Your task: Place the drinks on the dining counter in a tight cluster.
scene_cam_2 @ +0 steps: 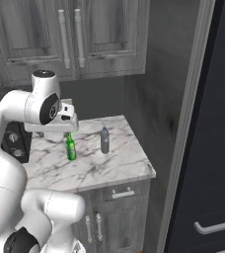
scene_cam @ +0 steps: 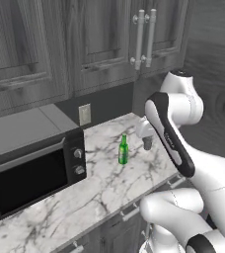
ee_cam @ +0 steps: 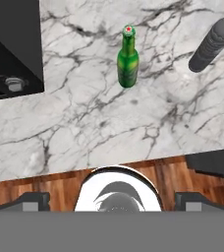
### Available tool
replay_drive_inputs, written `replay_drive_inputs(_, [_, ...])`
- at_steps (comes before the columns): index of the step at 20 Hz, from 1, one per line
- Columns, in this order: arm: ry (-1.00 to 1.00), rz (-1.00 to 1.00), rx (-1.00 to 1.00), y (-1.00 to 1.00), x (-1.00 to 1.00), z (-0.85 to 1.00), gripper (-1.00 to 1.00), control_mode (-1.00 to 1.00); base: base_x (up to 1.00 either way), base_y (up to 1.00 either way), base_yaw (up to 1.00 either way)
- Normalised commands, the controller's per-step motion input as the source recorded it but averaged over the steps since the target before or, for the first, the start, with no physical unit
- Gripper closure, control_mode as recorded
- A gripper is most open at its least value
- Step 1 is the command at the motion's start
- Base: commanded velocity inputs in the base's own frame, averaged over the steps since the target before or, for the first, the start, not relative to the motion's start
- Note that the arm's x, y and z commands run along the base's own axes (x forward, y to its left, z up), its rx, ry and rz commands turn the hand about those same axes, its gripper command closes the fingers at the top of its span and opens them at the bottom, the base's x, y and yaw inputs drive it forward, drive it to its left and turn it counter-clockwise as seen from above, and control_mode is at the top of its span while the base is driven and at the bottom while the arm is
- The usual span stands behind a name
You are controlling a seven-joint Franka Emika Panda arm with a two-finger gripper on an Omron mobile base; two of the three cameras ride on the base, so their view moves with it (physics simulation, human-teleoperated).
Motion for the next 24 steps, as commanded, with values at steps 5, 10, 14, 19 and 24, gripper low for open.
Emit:
replay_drive_inputs(5, [-0.06,0.0,0.0,0.13,0.35,-0.52,-1.0,-1.0,0.0,0.0,0.0])
replay_drive_inputs(10, [-0.06,0.0,0.0,0.22,0.33,-0.46,-1.0,-1.0,0.0,0.0,0.0])
replay_drive_inputs(14, [-0.1,-0.02,0.0,0.06,0.35,-0.19,-1.0,-1.0,0.0,0.0,0.0])
replay_drive_inputs(19, [0.0,0.0,0.05,-0.23,0.2,0.0,-1.0,-1.0,0.0,0.0,0.0])
replay_drive_inputs(24, [0.0,0.01,0.0,-0.27,0.24,-0.01,-1.0,-1.0,0.0,0.0,0.0])
